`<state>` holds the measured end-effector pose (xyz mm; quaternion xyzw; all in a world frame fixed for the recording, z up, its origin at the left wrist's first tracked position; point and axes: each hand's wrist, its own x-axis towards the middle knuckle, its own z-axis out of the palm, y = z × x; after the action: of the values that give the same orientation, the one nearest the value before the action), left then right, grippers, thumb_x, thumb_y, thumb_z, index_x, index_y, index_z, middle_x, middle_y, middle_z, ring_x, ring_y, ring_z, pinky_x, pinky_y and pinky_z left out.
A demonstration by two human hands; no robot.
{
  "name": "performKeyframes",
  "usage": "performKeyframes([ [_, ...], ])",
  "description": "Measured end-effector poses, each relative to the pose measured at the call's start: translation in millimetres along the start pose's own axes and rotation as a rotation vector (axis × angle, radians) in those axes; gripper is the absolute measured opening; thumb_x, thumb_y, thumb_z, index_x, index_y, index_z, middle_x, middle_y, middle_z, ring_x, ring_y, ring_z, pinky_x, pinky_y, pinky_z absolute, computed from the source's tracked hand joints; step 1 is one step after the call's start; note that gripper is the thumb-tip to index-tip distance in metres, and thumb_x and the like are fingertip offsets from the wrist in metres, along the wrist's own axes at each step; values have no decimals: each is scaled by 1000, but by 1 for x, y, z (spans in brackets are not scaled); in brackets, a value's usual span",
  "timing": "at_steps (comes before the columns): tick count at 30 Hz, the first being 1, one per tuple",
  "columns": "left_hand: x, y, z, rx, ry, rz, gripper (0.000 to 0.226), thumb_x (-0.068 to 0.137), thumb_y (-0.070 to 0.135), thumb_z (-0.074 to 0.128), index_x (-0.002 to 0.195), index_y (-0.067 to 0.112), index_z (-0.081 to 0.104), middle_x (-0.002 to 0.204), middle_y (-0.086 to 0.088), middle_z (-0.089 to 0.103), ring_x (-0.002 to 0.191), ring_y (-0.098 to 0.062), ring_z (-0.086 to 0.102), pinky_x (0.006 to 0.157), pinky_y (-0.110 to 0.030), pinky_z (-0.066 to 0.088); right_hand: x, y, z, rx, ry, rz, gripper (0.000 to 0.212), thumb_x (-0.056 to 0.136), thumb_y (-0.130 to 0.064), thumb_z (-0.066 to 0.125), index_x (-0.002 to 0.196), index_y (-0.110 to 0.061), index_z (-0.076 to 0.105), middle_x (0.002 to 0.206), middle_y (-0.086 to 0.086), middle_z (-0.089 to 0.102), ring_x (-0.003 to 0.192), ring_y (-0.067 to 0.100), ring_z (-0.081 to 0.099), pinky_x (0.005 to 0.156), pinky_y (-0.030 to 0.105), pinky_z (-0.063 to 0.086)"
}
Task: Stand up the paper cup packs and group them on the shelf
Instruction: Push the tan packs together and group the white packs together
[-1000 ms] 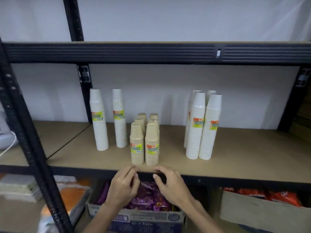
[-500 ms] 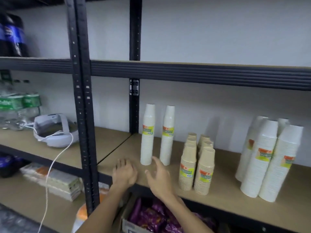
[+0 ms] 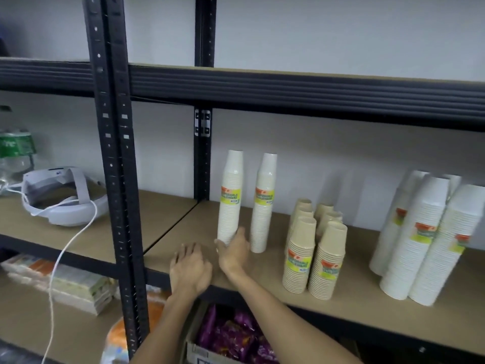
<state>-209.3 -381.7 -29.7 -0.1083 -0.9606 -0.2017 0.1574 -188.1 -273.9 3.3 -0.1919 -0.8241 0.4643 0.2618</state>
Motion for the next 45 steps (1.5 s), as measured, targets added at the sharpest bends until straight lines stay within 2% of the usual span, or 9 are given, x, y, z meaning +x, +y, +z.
performKeyframes([
  [4,-19,2,-13,-103,17,149,31,93,25,41,121,21,56,127,0,60,120,-21,51,97,-37,35,-26,13,-34,-37,-71,-80,44,83,-36,73,115,-18,49,118,6,64,110,26,61,87,37,52],
  [8,-54,10,-18,-162,31,283,33,96,25,46,125,18,60,133,0,61,129,-18,50,109,-38,31,-54,29,-77,-42,-119,-159,53,81,-41,72,125,-20,50,121,3,65,113,24,59,91,38,52],
  [10,-74,19,-21,-164,49,343,33,95,26,47,122,16,63,129,0,64,123,-18,55,108,-38,36,-72,36,-100,-15,-141,-186,56,79,-42,73,127,-24,51,121,-3,65,113,20,59,94,40,51],
  [14,-113,46,-28,-273,83,424,23,94,22,50,110,13,65,109,-2,68,96,-24,63,84,-37,51,-104,52,-153,23,-166,-217,57,80,-37,76,130,-25,50,122,-9,64,111,10,60,94,32,51],
  [17,-140,71,-24,-265,135,532,21,92,20,51,107,12,65,101,-1,64,90,-19,61,77,-35,53,-120,67,-200,-3,-150,-223,57,82,-36,75,131,-24,50,122,-12,62,110,8,59,91,27,49],
  [25,-183,181,1,-140,64,826,40,90,23,45,120,6,64,115,-6,67,104,-19,63,91,-31,53,-118,114,-310,-45,-66,-120,58,83,-36,75,132,-19,49,124,-7,61,111,9,57,90,26,47],
  [32,-189,269,23,-192,-53,779,44,100,26,38,139,8,46,145,-8,48,133,-19,44,105,-28,40,-93,147,-370,-59,21,-64,51,83,-28,75,127,-21,50,119,-9,59,109,9,57,84,21,49],
  [37,-171,296,42,6,-176,652,59,102,38,18,152,7,22,160,-10,25,150,-22,14,121,-35,15,-75,170,-383,-125,87,-55,55,79,-38,77,126,-23,52,110,-7,51,109,16,56,92,34,52],
  [45,-160,293,54,47,-226,601,71,97,51,7,154,11,17,162,-8,20,150,-21,12,122,-38,9,-62,179,-369,-21,201,-18,73,73,-36,85,133,-22,47,117,-13,60,107,6,59,80,16,53],
])
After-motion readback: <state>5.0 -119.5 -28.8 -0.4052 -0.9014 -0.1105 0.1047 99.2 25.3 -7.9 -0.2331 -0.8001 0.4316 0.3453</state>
